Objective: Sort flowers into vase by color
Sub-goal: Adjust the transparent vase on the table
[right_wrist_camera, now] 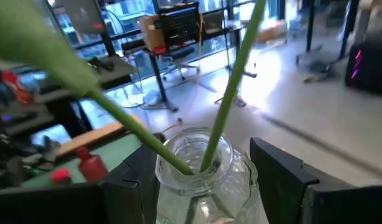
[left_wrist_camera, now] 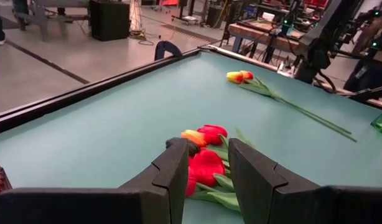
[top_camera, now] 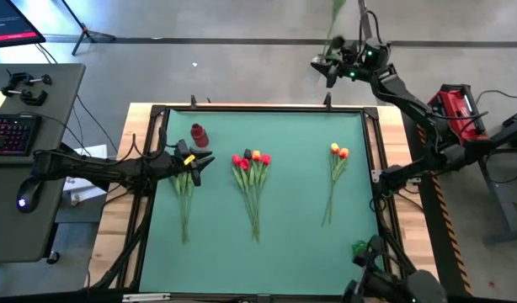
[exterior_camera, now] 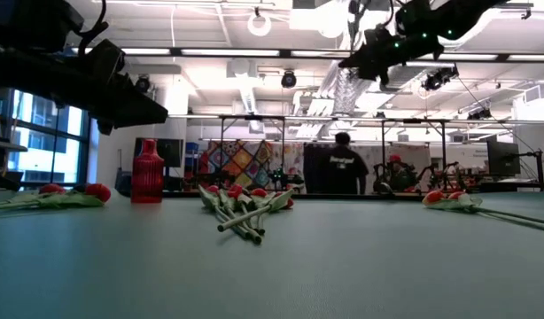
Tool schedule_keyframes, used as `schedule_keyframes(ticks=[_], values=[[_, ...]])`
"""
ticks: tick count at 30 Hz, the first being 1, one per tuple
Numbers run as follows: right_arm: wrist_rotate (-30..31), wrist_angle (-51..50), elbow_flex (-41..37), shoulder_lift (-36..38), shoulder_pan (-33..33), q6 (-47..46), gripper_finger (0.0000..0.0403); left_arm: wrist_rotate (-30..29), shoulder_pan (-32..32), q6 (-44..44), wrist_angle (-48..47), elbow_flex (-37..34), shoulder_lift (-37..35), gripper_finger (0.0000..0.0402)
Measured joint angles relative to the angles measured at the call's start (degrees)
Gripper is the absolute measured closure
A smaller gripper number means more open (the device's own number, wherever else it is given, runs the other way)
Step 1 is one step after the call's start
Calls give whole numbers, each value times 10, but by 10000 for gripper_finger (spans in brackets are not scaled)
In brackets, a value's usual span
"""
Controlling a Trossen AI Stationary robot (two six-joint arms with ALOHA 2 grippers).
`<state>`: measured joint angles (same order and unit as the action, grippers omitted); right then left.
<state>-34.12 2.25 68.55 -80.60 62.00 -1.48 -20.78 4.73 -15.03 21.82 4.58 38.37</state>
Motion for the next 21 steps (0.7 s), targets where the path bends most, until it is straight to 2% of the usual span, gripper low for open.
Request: schedule_keyframes(ticks=[9, 15, 21], values=[[44, 6, 0, 0, -9, 37, 217, 0, 0, -5, -1, 0, 0, 298], [172, -65, 0, 5, -21, 126, 217, -1, 0, -9, -2, 0, 0, 298], [223, -108, 0, 30, -42, 170, 217, -5, 0, -10, -1, 0, 0, 298]])
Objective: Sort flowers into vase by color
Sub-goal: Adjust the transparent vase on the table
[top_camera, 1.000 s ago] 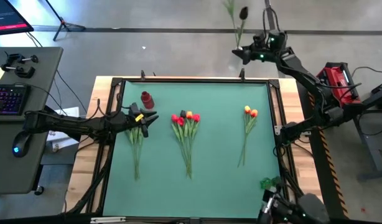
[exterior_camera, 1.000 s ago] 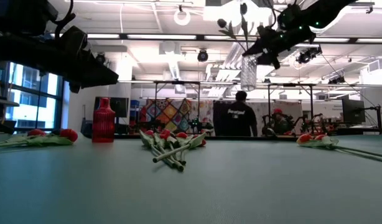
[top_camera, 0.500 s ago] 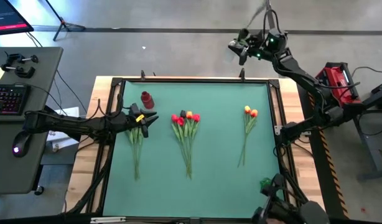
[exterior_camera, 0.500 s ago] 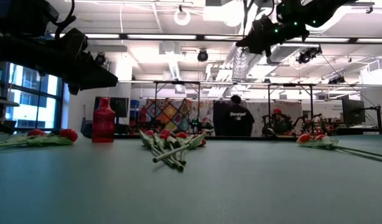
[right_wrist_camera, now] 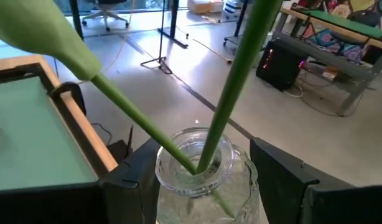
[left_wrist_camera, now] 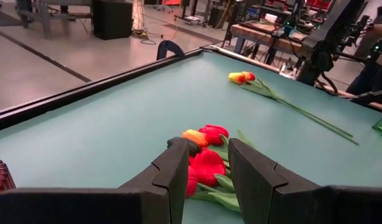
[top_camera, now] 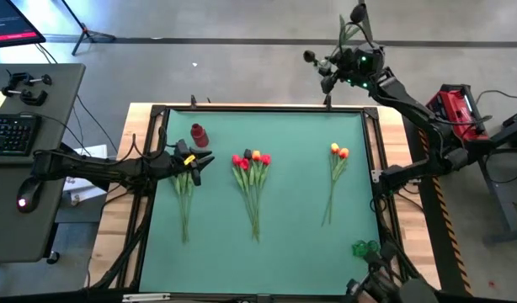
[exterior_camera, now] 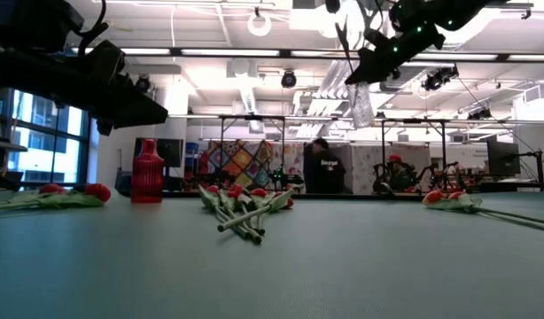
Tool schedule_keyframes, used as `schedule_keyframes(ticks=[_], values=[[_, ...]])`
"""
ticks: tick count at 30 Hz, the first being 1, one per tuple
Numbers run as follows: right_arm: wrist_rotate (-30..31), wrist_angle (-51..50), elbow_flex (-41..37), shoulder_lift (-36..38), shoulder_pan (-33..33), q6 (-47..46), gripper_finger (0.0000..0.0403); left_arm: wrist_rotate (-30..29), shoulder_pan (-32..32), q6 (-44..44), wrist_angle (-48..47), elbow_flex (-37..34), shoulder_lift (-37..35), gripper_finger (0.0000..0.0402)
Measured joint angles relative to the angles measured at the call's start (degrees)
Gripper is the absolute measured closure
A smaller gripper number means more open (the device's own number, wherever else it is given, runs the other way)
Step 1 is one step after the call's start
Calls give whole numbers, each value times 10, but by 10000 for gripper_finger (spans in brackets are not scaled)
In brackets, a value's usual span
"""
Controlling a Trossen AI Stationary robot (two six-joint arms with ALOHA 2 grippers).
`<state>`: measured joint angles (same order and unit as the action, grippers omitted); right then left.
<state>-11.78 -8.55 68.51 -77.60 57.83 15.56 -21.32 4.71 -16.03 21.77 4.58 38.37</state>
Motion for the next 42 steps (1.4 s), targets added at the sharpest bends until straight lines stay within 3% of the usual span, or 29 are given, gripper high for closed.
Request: schedule_keyframes(ticks=[6, 13, 19, 23, 28, 35, 42], values=[[36, -28, 0, 35, -1, 4, 217, -1, 0, -3, 3, 0, 0, 298], [151, -154, 0, 38, -1, -3, 217, -6, 0, -1, 6, 0, 0, 298], [104, -216, 0, 38, 11, -67, 217, -8, 0, 1, 23, 0, 0, 298], [118, -250, -1, 38, 2, -47, 217, -8, 0, 11, 25, 0, 0, 298], [26, -116, -61, 71, 19, -81, 217, -8, 0, 12, 25, 0, 0, 298], [-53, 118, -226, 125, 70, -172, 217, 8, -4, 11, 21, 0, 0, 298], [-26, 173, -355, 149, 82, -201, 217, 8, -4, 11, 20, 0, 0, 298]])
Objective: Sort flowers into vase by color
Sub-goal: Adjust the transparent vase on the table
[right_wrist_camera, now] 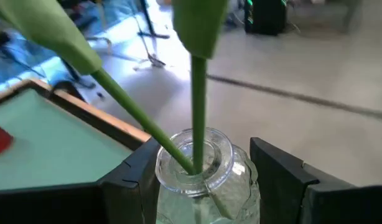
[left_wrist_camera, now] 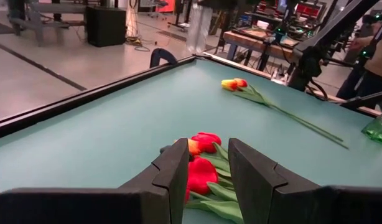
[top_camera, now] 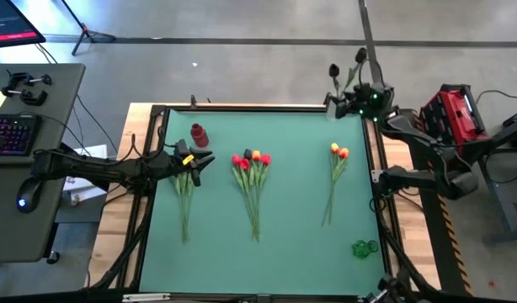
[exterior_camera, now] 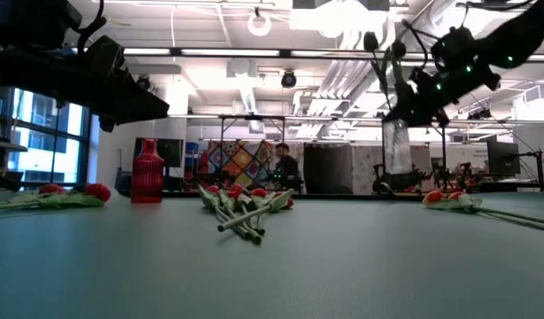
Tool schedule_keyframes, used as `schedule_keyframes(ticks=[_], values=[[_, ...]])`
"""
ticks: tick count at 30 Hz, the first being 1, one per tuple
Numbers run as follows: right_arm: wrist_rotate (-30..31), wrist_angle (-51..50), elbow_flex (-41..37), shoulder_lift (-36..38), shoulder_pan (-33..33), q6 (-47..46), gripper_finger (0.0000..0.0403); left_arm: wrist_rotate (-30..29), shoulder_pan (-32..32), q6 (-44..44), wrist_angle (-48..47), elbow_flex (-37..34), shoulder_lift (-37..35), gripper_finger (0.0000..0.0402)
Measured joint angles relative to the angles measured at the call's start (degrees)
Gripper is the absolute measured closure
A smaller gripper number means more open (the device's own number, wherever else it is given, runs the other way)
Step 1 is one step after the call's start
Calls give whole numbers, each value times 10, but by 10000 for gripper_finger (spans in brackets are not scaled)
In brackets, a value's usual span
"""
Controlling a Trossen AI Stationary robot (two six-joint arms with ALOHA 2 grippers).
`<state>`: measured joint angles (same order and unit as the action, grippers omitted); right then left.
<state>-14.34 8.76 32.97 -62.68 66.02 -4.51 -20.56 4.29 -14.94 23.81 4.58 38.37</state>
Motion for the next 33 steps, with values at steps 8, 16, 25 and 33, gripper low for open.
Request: schedule_keyframes(ticks=[8, 16, 25, 33], values=[[84, 59, -90, 3, 2, -23, 217, -1, 0, 0, 0, 0, 0, 298], [82, 190, -169, 3, -2, -73, 216, -6, 0, 1, 0, 0, 0, 298], [95, 213, -196, 3, -28, -72, 179, -7, 0, 4, -2, 0, 0, 298], [116, 211, -176, 4, -31, -66, 130, -7, 0, 5, -2, 0, 0, 298]])
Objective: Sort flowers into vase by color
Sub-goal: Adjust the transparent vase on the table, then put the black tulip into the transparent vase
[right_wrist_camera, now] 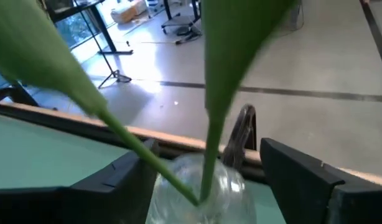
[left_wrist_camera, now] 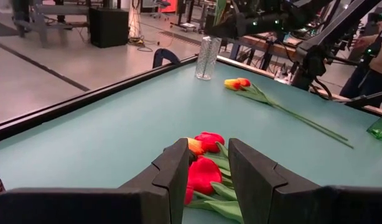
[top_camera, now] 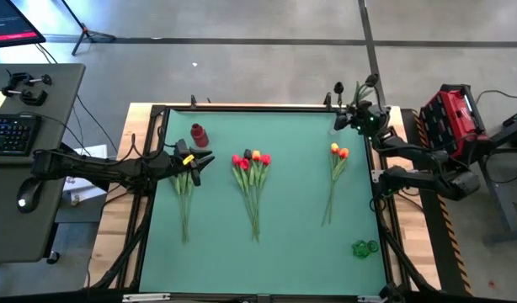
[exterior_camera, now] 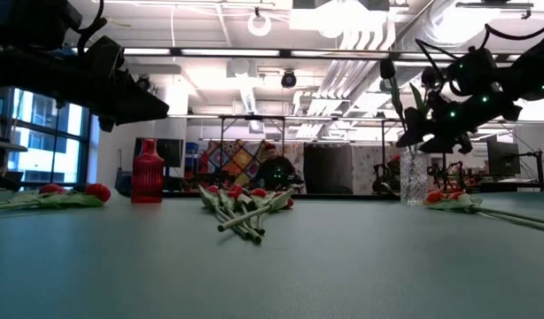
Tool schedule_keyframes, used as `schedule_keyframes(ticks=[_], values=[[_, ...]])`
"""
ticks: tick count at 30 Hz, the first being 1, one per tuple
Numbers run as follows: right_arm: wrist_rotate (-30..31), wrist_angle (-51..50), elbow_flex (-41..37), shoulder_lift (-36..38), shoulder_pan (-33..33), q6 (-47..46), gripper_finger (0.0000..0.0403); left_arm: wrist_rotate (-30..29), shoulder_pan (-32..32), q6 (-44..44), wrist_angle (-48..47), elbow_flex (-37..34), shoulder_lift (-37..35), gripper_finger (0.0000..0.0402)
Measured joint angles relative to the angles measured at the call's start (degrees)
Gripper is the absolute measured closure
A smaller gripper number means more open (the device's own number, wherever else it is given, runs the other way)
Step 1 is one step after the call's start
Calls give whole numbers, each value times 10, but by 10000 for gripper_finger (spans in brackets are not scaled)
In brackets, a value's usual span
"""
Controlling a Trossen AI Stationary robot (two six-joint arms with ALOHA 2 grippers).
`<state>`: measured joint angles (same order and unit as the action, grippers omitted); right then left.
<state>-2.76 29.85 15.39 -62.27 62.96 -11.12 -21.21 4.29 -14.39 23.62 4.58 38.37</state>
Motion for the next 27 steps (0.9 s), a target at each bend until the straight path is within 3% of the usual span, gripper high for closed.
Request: schedule_keyframes(ticks=[5, 13, 27], values=[[0, -23, 32, 14, 0, 6, 117, 0, 0, 0, 0, 0, 0, 298], [22, -280, 123, 36, -1, -3, 116, 0, 0, -5, -23, 0, 0, 298], [23, -483, 182, 85, -39, 1, 116, 0, 0, -10, -29, 0, 0, 298]])
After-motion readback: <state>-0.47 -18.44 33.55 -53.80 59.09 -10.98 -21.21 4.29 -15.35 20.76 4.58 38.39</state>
